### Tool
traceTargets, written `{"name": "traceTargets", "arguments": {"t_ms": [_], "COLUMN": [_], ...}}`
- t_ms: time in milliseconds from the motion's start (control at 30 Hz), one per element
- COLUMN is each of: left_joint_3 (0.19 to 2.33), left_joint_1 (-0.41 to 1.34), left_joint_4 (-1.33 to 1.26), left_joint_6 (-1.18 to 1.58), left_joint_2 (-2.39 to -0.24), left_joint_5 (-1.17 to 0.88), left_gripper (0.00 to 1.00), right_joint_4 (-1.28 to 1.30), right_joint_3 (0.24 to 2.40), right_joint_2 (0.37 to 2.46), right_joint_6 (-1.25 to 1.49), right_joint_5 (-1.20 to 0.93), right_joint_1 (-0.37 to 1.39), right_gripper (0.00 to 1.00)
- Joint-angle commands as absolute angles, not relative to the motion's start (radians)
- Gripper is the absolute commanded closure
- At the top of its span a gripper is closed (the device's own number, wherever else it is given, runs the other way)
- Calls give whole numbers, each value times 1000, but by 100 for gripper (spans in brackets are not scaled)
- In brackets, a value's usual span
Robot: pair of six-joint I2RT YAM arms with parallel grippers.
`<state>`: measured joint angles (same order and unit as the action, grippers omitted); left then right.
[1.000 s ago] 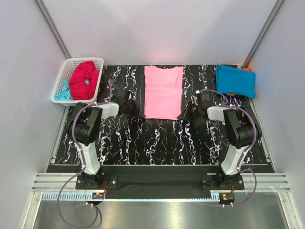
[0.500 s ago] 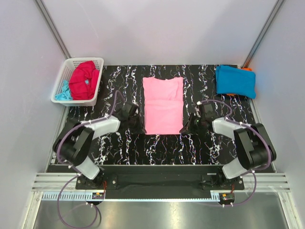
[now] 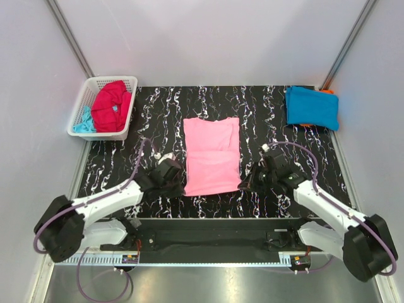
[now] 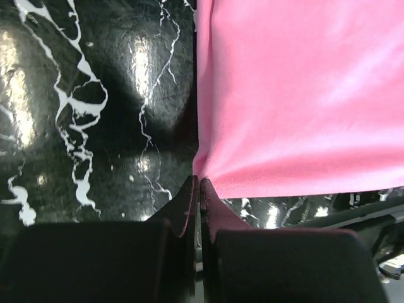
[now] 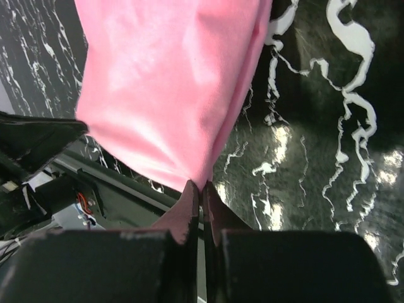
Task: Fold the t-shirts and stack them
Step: Fold the tshirt
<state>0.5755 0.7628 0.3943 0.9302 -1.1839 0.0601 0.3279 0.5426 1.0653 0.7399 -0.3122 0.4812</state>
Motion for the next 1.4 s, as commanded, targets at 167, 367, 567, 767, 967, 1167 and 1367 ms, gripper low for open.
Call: {"name": "traceTargets", "arguments": {"t_ms": [167,367,567,767,967,1167,1367], "left_joint_3": [586,665,787,958,1162,1378,1598], "left_joint_1": [788,799,807,807,778,683,582], "left_joint_4": [564,630,690,729,730,684,663], "left_joint_6": [976,971,950,905,850,770,695], "left_joint_2": [-1006,-983,-1000,-1098,-1311,-1575,-1819], "left_joint_5": [271,339,411,518,620,649,598], "left_gripper": [100,100,100,100,100,100,100], "right_joint_4": [515,581,610,620,572,394,319], "right_joint_3": [561,678,825,980,1124,1250,1448], "right_joint_2": [954,977,1034,1136,1296,1523,1780], "right_joint_6": [735,675,611,534,434,406,364], "right_joint_5": [-126,-57,-6,69,156,52,3], "right_joint_1": [497,499,497,497,489,393,353], "right_gripper": [100,100,100,100,100,100,100]}}
